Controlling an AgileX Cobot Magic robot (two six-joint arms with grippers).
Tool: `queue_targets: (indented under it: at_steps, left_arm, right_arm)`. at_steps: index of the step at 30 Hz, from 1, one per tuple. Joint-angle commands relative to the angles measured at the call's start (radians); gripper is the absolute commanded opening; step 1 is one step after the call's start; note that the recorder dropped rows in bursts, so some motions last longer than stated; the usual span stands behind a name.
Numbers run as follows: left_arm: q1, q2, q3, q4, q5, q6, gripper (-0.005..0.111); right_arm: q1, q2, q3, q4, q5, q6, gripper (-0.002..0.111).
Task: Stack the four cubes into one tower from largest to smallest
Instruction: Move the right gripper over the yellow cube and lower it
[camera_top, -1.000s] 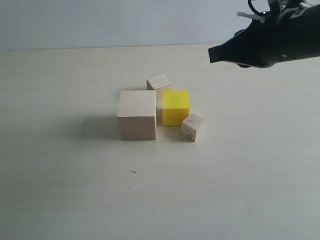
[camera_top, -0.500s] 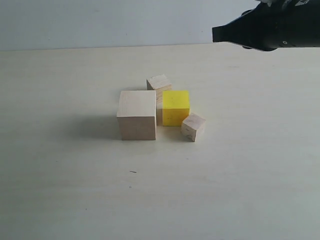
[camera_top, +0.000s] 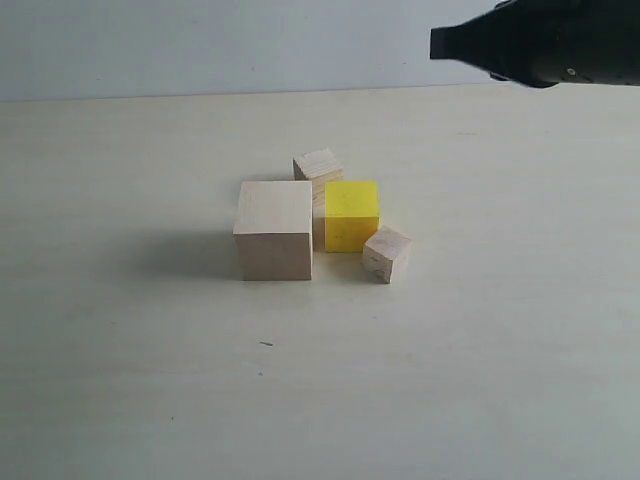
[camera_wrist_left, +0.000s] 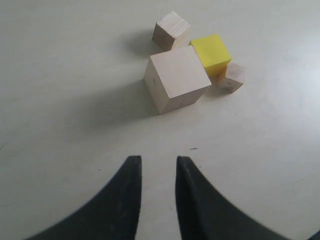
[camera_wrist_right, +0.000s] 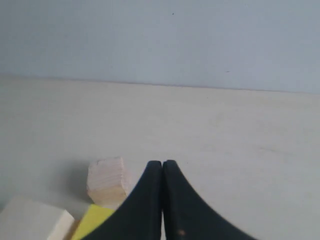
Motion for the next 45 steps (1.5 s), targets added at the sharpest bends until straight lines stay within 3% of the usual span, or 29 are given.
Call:
queue_targets:
  at_steps: [1, 5, 11, 15, 20, 26, 36, 45]
  left_arm:
    - [0.003, -0.004, 0.036, 0.007, -0.029, 0.028, 0.026]
    - [0.003, -0.004, 0.055, 0.007, -0.035, 0.042, 0.026]
    - [0.003, -0.004, 0.055, -0.002, -0.058, 0.042, 0.026]
    - [0.003, -0.004, 0.055, -0.004, -0.071, 0.047, 0.026]
    - [0.003, -0.004, 0.055, -0.004, -0.073, 0.050, 0.026]
    - [0.003, -0.004, 0.055, -0.004, -0.085, 0.057, 0.026]
    - [0.003, -0.004, 0.055, -0.004, -0.085, 0.057, 0.026]
    - [0.003, -0.004, 0.055, -0.004, -0.074, 0.057, 0.026]
  right_arm:
    - [0.003, -0.004, -0.008, -0.229, 0.121, -0.142, 0.000]
    - [0.003, -0.015, -0.023, -0.323, 0.250, -0.155, 0.000]
    - [0.031, 0.021, -0.112, -0.429, 0.297, -0.252, 0.000]
    - [0.032, 0.120, -0.261, -0.461, 0.404, -0.231, 0.000]
    - [0.032, 0.285, -0.507, -0.467, 0.662, -0.165, 0.000]
    - [0.032, 0.453, -0.766, -0.511, 0.939, -0.337, 0.000]
    - [0.032, 0.605, -0.821, -0.565, 0.962, -0.393, 0.000]
    - [0.032, 0.639, -0.821, -0.472, 0.952, -0.487, 0.000]
